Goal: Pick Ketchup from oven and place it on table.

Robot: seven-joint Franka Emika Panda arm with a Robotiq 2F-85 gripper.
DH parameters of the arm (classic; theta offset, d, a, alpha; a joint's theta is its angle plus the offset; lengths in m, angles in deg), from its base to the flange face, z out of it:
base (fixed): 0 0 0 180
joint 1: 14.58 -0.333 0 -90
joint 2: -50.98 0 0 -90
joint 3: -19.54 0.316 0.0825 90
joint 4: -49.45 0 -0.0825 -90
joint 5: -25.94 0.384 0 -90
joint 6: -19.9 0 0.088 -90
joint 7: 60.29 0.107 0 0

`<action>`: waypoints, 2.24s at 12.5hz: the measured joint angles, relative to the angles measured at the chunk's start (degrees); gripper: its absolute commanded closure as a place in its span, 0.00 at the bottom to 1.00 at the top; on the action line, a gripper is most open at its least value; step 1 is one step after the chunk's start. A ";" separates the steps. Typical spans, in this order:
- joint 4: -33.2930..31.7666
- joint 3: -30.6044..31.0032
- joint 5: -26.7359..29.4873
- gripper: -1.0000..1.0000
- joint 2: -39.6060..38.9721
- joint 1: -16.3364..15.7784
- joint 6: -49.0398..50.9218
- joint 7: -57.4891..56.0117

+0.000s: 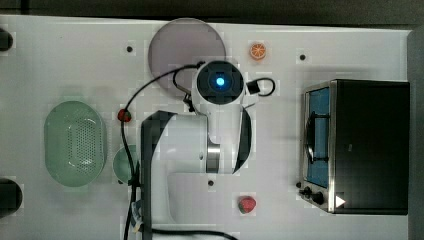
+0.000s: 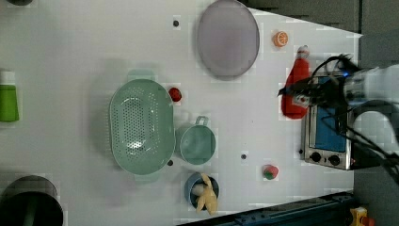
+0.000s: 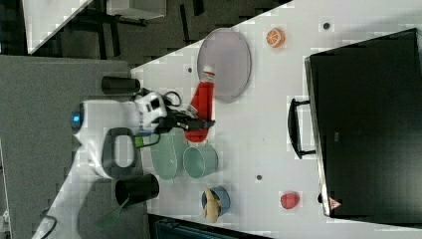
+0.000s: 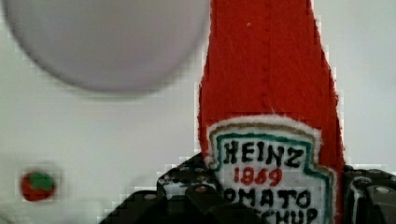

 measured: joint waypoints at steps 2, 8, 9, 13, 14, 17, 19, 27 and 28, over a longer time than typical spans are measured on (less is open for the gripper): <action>-3.58 -0.49 -0.77 0.36 -2.93 -0.08 -3.86 0.14; -16.00 -2.44 -0.22 0.23 -9.05 0.79 -21.99 0.45; -16.45 -3.12 -0.46 0.12 -10.24 1.06 -24.06 0.50; -16.00 -2.53 0.46 0.00 -9.13 2.14 -24.73 1.12; -15.00 -2.67 0.36 0.00 -7.75 2.04 -23.28 2.13; -9.51 -3.79 -0.37 0.00 0.15 1.43 -11.61 8.29; -2.80 -3.89 -0.23 0.00 7.02 1.84 -0.48 11.36; 28.31 -4.26 -4.36 0.00 12.93 2.62 33.83 19.68; 28.76 -4.45 -3.68 0.00 12.75 2.63 34.86 19.72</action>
